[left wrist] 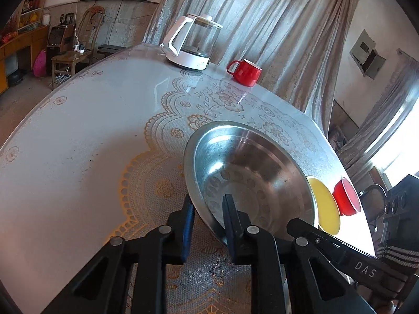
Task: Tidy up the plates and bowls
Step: 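Grasp the rim of the steel basin with both grippers, then slide the steel basin beside the plate stack and open both grippers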
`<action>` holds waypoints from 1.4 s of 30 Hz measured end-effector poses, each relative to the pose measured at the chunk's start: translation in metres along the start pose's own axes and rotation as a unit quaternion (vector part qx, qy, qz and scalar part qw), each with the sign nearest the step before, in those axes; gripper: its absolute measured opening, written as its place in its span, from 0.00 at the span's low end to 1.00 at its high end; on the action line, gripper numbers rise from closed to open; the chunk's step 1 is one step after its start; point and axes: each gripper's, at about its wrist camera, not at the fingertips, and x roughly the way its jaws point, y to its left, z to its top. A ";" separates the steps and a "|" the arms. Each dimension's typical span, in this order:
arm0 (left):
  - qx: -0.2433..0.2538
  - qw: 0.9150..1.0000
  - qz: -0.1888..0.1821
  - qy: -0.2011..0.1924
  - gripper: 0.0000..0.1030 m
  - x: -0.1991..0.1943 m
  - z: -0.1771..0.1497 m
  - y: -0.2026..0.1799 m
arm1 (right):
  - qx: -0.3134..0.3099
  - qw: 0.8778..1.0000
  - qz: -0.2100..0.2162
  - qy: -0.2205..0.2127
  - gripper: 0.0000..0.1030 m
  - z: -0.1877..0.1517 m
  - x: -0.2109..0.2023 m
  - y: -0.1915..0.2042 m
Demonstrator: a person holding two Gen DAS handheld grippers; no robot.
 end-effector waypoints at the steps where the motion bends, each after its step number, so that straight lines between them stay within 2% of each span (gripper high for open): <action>1: 0.005 1.000 0.000 -0.003 0.21 -0.002 -0.003 -0.001 | -0.009 1.000 -0.010 -0.004 0.30 0.000 0.000 0.002; 4: -0.002 1.000 -0.007 -0.003 0.22 -0.009 -0.008 0.003 | -0.021 1.000 -0.017 -0.005 0.29 0.000 0.000 0.005; 9: -0.017 1.000 -0.003 -0.011 0.23 -0.028 -0.019 0.013 | -0.036 0.999 -0.005 0.003 0.29 -0.004 0.000 0.014; 13: -0.023 0.999 0.024 -0.029 0.24 -0.050 -0.032 0.017 | -0.056 0.998 0.002 0.007 0.29 -0.010 0.001 0.029; 24: -0.056 0.996 0.040 -0.055 0.25 -0.111 -0.074 0.039 | -0.110 0.993 0.025 0.023 0.29 -0.045 -0.006 0.069; 32: -0.089 0.994 0.038 -0.052 0.27 -0.148 -0.111 0.053 | -0.142 0.988 0.040 0.045 0.29 -0.075 -0.019 0.093; 42: -0.080 0.995 0.048 -0.043 0.28 -0.169 -0.141 0.055 | -0.167 0.983 0.050 0.063 0.29 -0.111 -0.029 0.103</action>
